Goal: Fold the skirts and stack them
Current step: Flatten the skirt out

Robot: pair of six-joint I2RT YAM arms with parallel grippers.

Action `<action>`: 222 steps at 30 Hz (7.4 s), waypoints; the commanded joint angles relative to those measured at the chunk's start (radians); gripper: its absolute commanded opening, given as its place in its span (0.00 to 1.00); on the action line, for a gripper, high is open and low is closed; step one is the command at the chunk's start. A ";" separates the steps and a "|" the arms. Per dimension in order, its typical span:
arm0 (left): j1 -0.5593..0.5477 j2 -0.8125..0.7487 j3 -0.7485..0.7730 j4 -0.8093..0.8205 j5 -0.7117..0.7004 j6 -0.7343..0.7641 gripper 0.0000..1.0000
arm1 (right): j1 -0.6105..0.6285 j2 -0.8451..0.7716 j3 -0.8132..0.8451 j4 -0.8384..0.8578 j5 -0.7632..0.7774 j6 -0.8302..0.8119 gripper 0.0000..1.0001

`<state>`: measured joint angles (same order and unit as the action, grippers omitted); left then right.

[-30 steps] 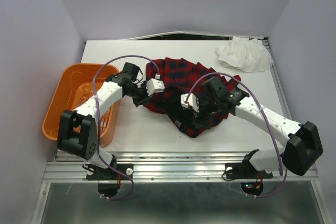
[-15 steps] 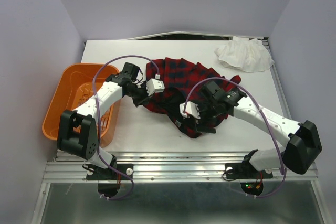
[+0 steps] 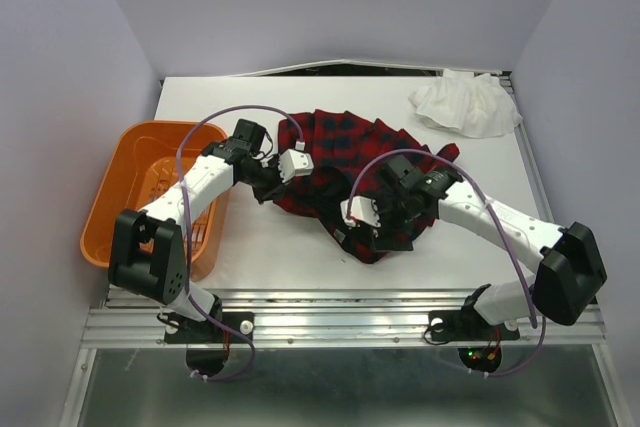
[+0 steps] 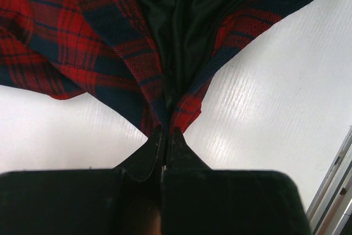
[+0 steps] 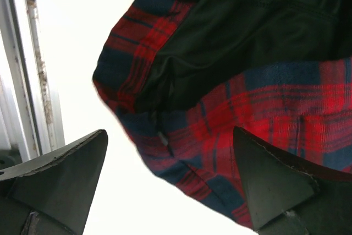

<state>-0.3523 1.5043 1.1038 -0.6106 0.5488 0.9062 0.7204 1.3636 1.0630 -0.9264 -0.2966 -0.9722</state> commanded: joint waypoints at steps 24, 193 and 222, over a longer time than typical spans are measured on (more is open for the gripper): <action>0.133 -0.078 0.093 0.034 0.048 -0.069 0.00 | -0.217 -0.326 -0.066 0.348 0.300 0.282 0.01; 0.323 -0.013 0.061 0.378 0.174 -0.066 0.00 | -0.596 0.128 -0.041 1.072 -0.165 0.242 0.01; 0.139 -0.256 -0.156 0.020 0.204 0.059 0.80 | -0.605 -0.100 -0.137 0.503 -0.067 0.136 0.97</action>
<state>-0.2142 1.2308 0.9009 -0.6861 0.7033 1.2034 0.1314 1.1072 0.7509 -0.5228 -0.4633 -0.9897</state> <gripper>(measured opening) 0.797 0.971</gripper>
